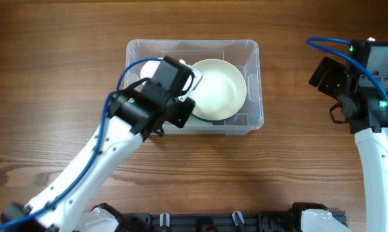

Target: Pack container

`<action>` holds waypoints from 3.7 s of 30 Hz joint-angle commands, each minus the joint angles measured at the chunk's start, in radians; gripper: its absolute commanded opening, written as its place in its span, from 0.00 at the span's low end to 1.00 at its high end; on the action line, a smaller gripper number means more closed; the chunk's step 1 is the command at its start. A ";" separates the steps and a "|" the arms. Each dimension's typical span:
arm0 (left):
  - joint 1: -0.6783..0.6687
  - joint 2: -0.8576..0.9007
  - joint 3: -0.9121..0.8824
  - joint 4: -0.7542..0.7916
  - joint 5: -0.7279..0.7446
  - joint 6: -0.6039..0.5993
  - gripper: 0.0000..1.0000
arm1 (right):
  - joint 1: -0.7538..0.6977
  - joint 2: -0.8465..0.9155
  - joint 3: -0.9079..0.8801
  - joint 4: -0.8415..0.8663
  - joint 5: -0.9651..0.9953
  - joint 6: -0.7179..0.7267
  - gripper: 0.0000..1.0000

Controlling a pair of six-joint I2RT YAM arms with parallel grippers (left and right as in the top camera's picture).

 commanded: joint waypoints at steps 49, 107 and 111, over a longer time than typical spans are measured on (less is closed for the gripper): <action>0.352 -0.111 0.105 0.065 -0.165 -0.183 0.80 | 0.000 -0.002 0.012 0.002 0.021 0.012 1.00; 0.813 -0.170 0.104 0.092 -0.037 -0.308 1.00 | 0.132 -0.695 -0.098 0.314 -0.047 -0.014 1.00; 0.813 -0.170 0.104 0.092 -0.037 -0.308 1.00 | 0.160 -0.890 -0.276 0.502 -0.099 -0.015 1.00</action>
